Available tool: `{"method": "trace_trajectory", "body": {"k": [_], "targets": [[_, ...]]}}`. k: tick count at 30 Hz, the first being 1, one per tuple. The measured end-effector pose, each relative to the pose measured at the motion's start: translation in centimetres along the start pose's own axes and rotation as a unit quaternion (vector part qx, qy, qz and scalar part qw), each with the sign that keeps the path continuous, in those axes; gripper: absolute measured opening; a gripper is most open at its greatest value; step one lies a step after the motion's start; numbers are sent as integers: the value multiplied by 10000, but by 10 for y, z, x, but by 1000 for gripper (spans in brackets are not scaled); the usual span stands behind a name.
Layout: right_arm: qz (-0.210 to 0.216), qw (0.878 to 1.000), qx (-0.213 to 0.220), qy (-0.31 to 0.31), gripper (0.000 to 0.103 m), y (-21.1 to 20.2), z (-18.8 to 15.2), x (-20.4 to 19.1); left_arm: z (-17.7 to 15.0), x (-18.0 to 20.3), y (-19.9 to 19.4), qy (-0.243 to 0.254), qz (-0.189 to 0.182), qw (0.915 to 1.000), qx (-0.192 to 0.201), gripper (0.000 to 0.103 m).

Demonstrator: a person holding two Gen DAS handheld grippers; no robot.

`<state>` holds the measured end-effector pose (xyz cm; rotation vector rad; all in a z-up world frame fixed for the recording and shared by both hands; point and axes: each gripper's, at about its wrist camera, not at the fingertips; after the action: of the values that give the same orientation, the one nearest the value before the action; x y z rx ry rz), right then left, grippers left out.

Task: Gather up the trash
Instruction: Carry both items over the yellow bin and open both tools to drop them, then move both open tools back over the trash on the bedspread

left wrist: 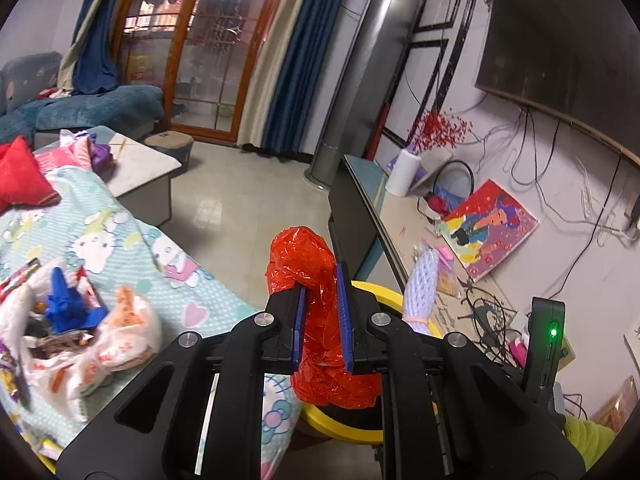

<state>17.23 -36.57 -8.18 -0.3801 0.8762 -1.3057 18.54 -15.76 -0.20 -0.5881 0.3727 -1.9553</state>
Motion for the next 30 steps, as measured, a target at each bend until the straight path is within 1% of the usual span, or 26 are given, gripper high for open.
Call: {"method": "trace_trajectory", "body": {"k": [5,10,12,14,16,17,18,19,20,22,23,25,26,28,30], "targets": [[-96,9997,-159,171,32,6,-10,18,-2,13,25,151,-73,9997,-192,9],[-102,9991,-259,312,32,11,-18,31,-5,26,53,283,-124,9987,-399,9],[-123,9988,-289,369,36,13,-19,36,-6,28,61,297,-149,9983,-469,9],[-188,9984,-309,425,41,14,-21,41,-8,31,68,307,-186,9979,-544,12],[-174,9979,-309,536,50,14,-22,46,-10,32,73,287,-242,9974,-607,26],[-176,9977,-314,583,53,14,-23,48,-11,32,74,268,-285,9973,-628,30],[-182,9975,-310,611,56,13,-22,49,-12,33,74,262,-301,9972,-640,39],[-198,9973,-300,641,56,13,-23,50,-12,34,75,263,-300,9972,-638,46],[-200,9972,-299,653,57,13,-22,51,-13,33,74,257,-305,9971,-645,49],[-208,9971,-301,670,62,13,-22,52,-15,31,73,202,-311,9971,-658,60],[-207,9970,-291,692,64,12,-23,52,-15,29,72,165,-294,9973,-659,63],[-207,9970,-266,699,64,10,-23,50,-17,26,67,129,-261,9976,-625,72],[-207,9971,-255,684,64,10,-22,50,-16,24,65,127,-223,9978,-611,74],[-200,9974,-222,659,64,9,-21,47,-16,19,57,96,-145,9984,-546,84],[-171,9977,-183,622,64,6,-20,43,-16,14,49,66,-92,9987,-490,89]]}}
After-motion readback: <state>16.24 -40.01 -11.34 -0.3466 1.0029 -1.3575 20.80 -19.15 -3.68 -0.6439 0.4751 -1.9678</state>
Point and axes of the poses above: each gripper's, at about its wrist camera, not at the fingertips, and y roughly the way its jaws point, x to its right, z to its top, and after that the axes turned 3 degrees about y, right-handed
